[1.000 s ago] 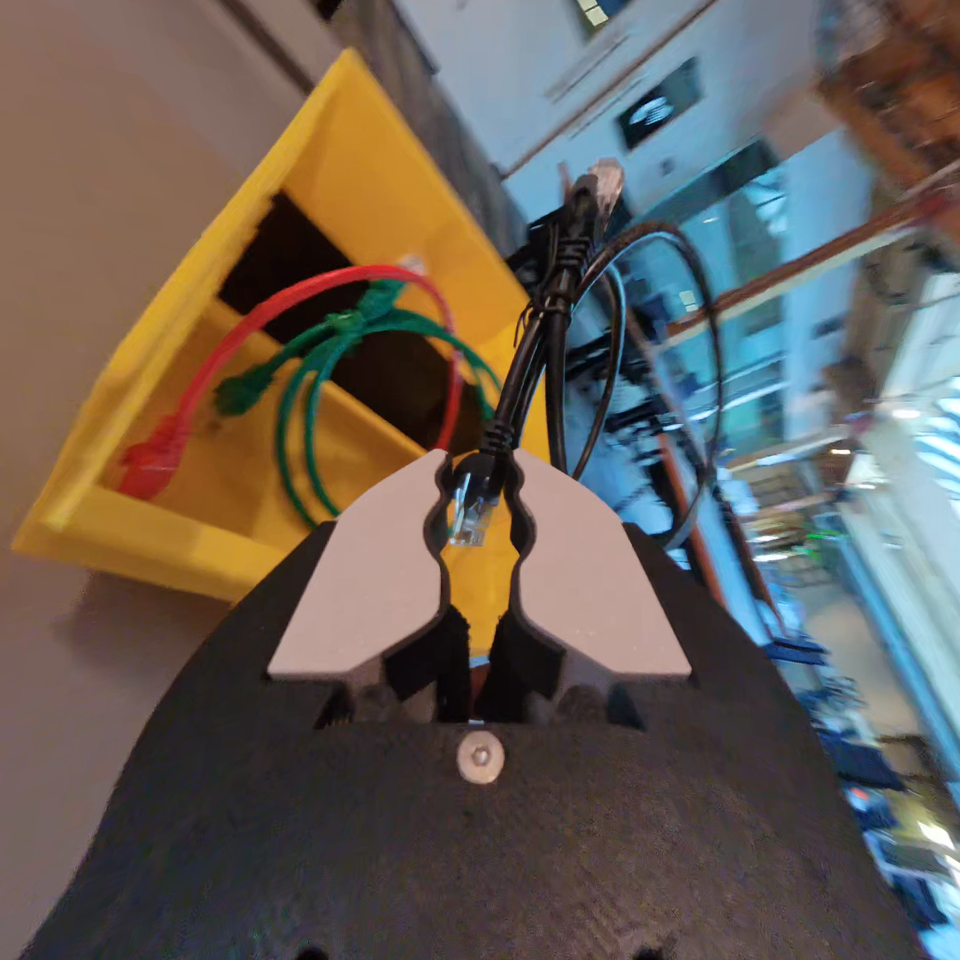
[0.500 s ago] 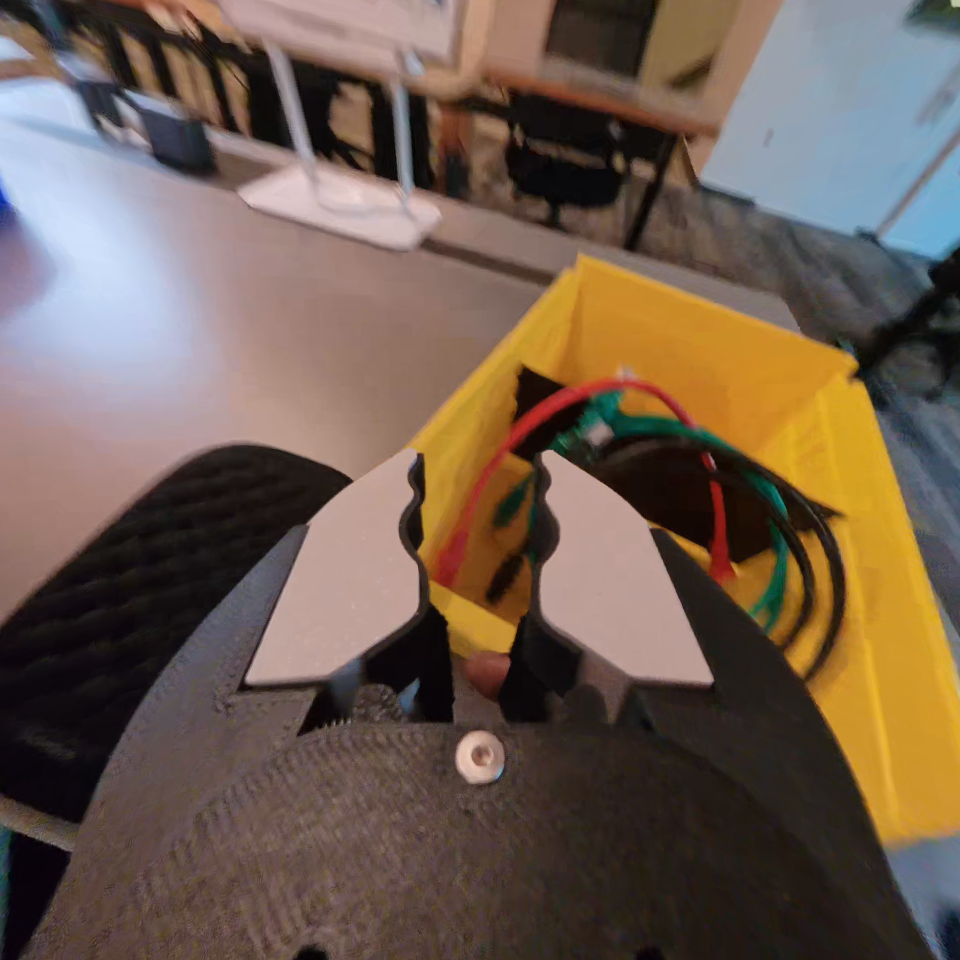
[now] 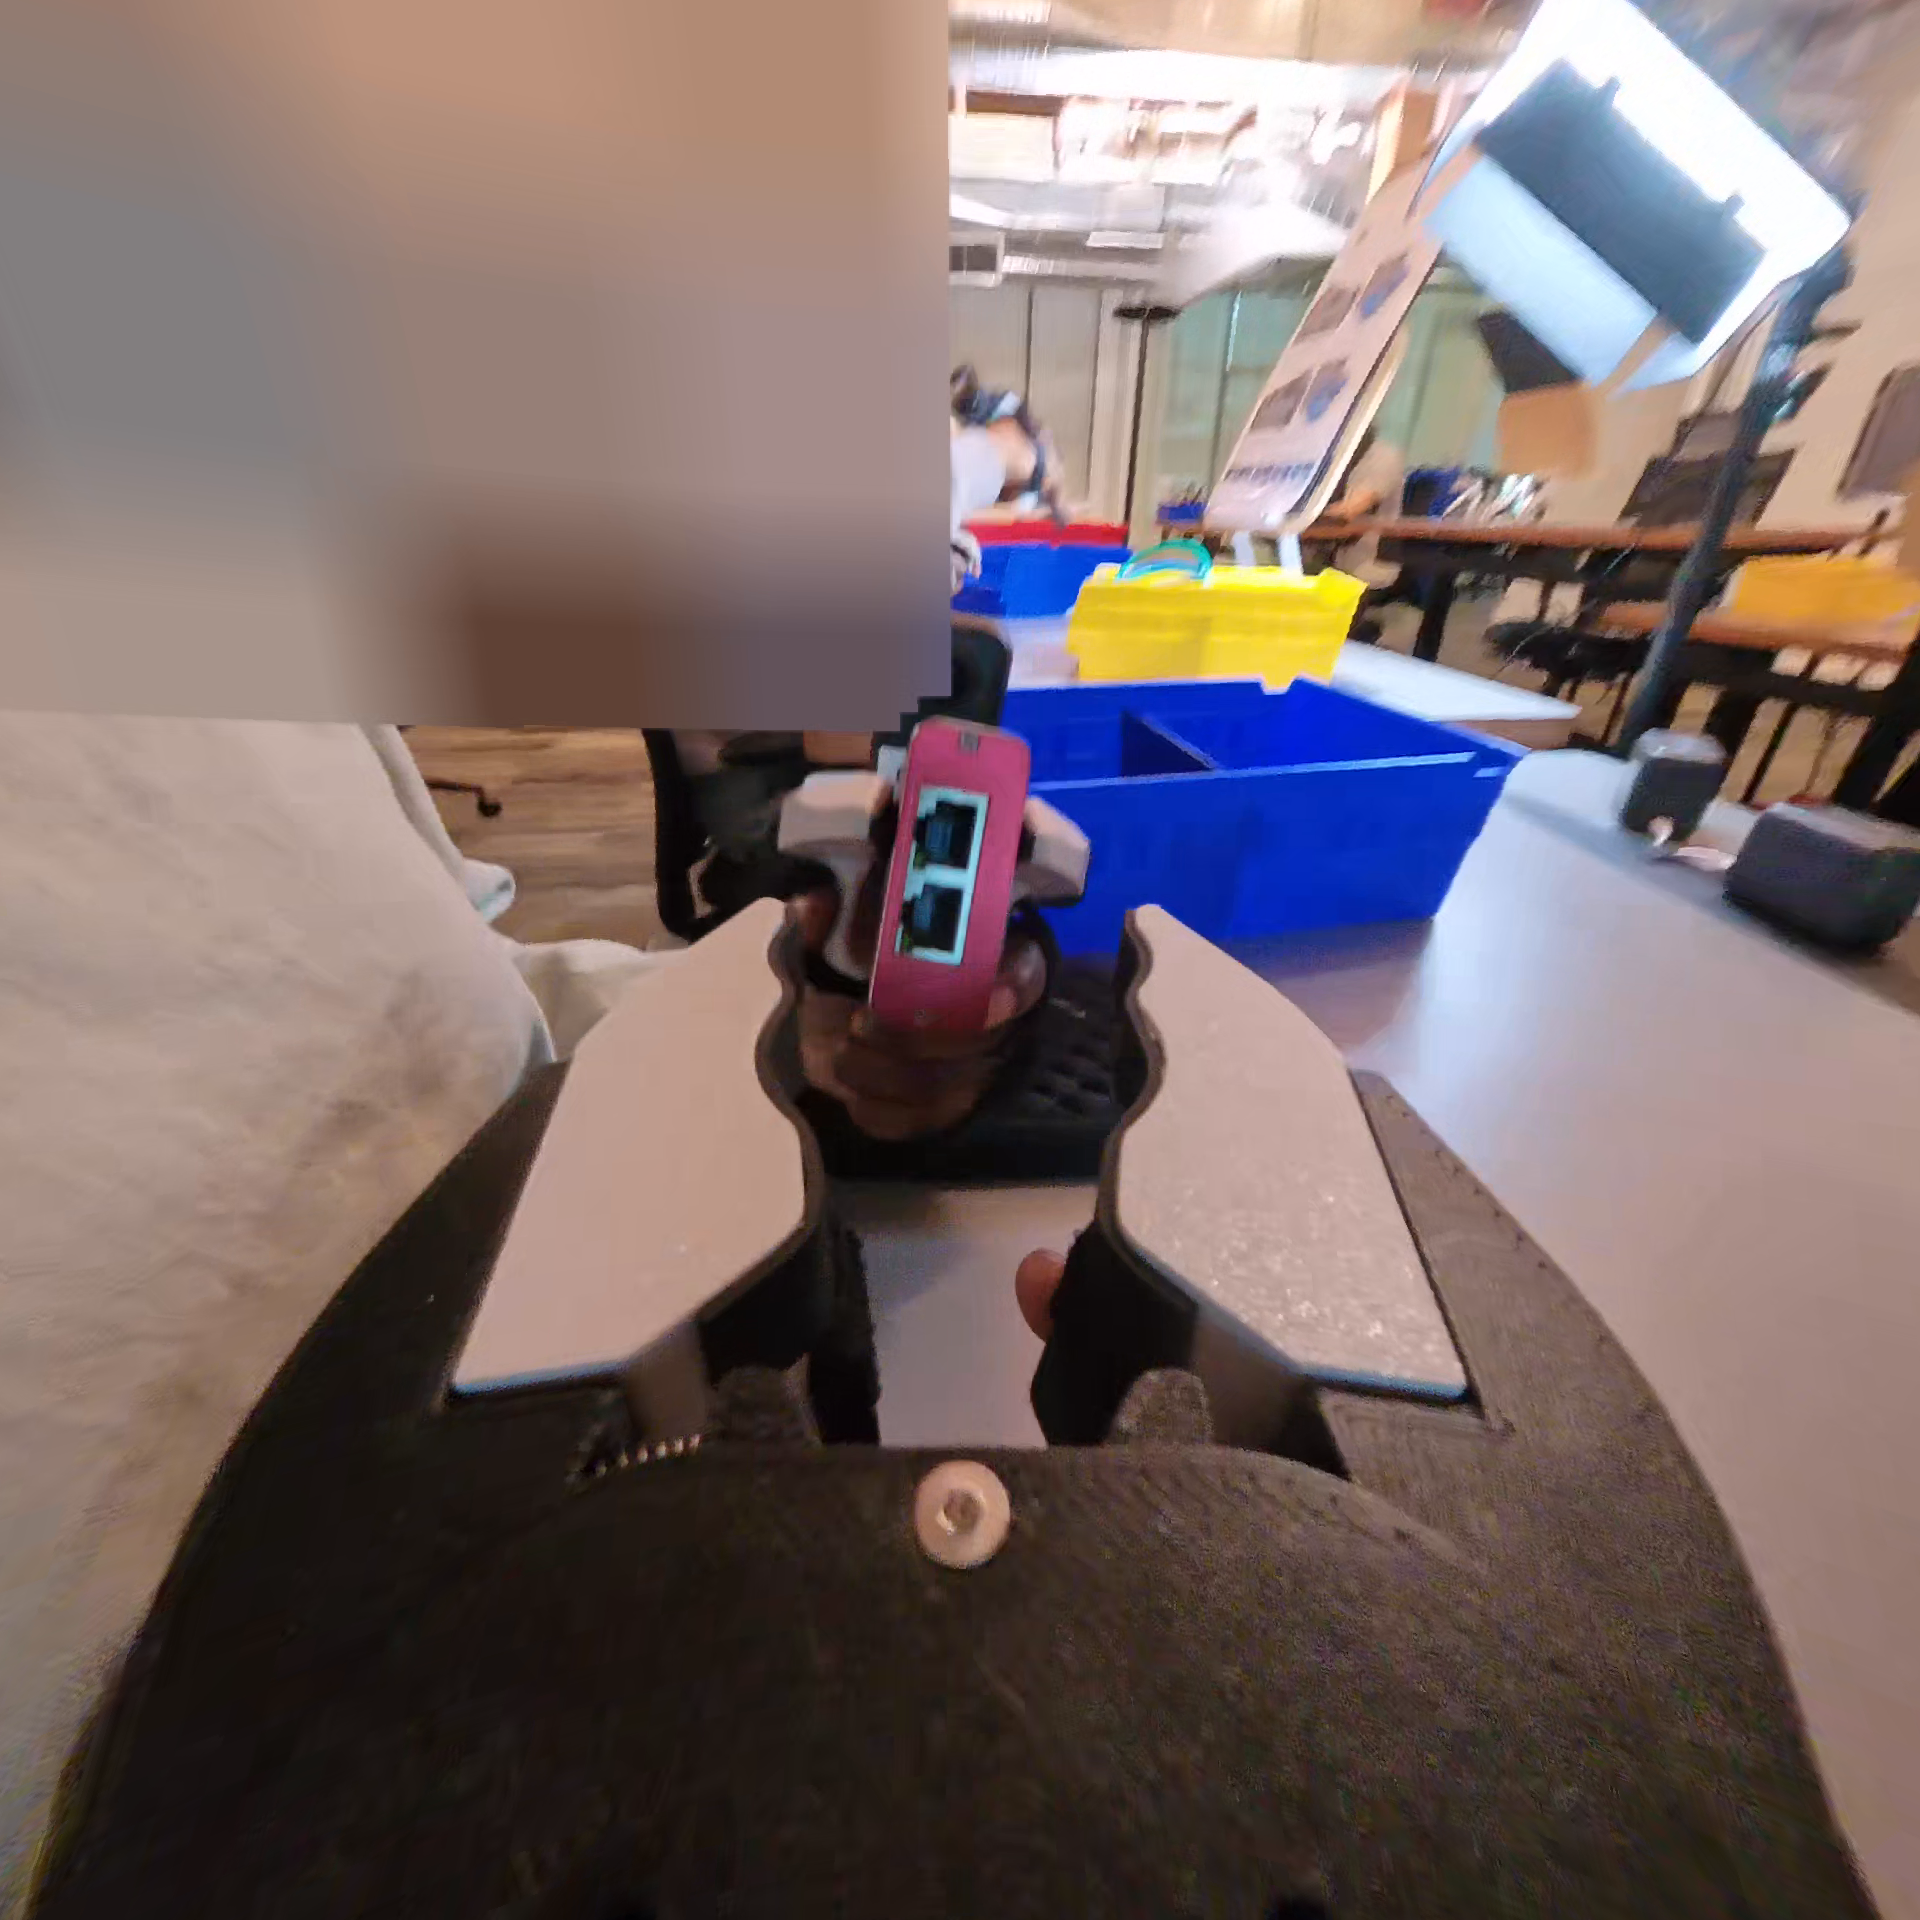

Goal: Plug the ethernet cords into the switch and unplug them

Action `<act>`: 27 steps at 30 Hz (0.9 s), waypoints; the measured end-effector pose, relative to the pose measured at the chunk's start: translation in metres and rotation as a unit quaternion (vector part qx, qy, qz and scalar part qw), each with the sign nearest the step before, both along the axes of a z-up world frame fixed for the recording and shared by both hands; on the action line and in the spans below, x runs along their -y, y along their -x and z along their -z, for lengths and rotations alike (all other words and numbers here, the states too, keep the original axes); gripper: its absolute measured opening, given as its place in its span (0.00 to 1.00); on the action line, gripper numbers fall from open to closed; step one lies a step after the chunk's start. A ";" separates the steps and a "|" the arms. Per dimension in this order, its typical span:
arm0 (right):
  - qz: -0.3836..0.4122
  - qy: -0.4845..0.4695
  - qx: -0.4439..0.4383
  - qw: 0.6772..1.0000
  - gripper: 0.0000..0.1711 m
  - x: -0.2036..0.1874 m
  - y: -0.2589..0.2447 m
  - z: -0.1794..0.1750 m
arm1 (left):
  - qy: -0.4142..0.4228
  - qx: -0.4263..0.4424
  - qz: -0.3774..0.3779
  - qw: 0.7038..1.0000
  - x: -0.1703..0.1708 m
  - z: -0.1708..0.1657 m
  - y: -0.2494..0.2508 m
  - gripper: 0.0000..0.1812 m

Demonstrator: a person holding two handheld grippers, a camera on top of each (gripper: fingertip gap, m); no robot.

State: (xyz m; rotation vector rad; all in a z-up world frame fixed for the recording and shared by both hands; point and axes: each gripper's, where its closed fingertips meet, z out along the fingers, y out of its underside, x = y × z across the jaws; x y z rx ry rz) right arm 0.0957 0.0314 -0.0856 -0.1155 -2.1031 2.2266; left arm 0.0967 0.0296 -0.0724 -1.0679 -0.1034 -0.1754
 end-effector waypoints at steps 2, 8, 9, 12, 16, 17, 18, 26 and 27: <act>-0.004 -0.009 0.010 1.000 0.29 0.010 0.001 0.007 | -0.007 0.006 -0.007 1.000 0.002 -0.001 0.003 0.16; -0.017 0.023 0.039 0.999 0.15 0.016 0.001 0.005 | -0.011 0.003 -0.019 1.000 0.004 -0.002 0.005 0.16; -0.014 0.024 0.035 0.999 0.15 0.015 0.002 0.005 | -0.008 0.001 -0.024 1.000 0.003 -0.002 0.005 0.16; 0.020 0.035 -0.001 0.999 0.14 0.006 0.007 -0.004 | -0.002 -0.003 -0.064 0.998 0.001 -0.001 0.013 0.29; 0.126 0.031 -0.053 0.990 0.14 -0.031 0.028 -0.020 | -0.032 0.010 -0.108 0.994 0.010 -0.006 0.025 0.40; 0.161 0.028 -0.070 0.984 0.14 -0.045 0.034 -0.025 | -0.035 0.014 -0.117 0.992 0.011 -0.007 0.028 0.42; 0.197 0.024 -0.086 0.976 0.14 -0.061 0.041 -0.031 | -0.036 0.018 -0.125 0.991 0.012 -0.006 0.030 0.43; 0.525 -0.072 -0.097 0.843 0.14 -0.244 0.127 -0.064 | -0.008 0.028 -0.166 0.986 0.008 0.003 0.043 0.46; 0.559 -0.096 -0.079 0.820 0.14 -0.267 0.141 -0.058 | -0.003 0.032 -0.166 0.986 0.007 0.005 0.044 0.46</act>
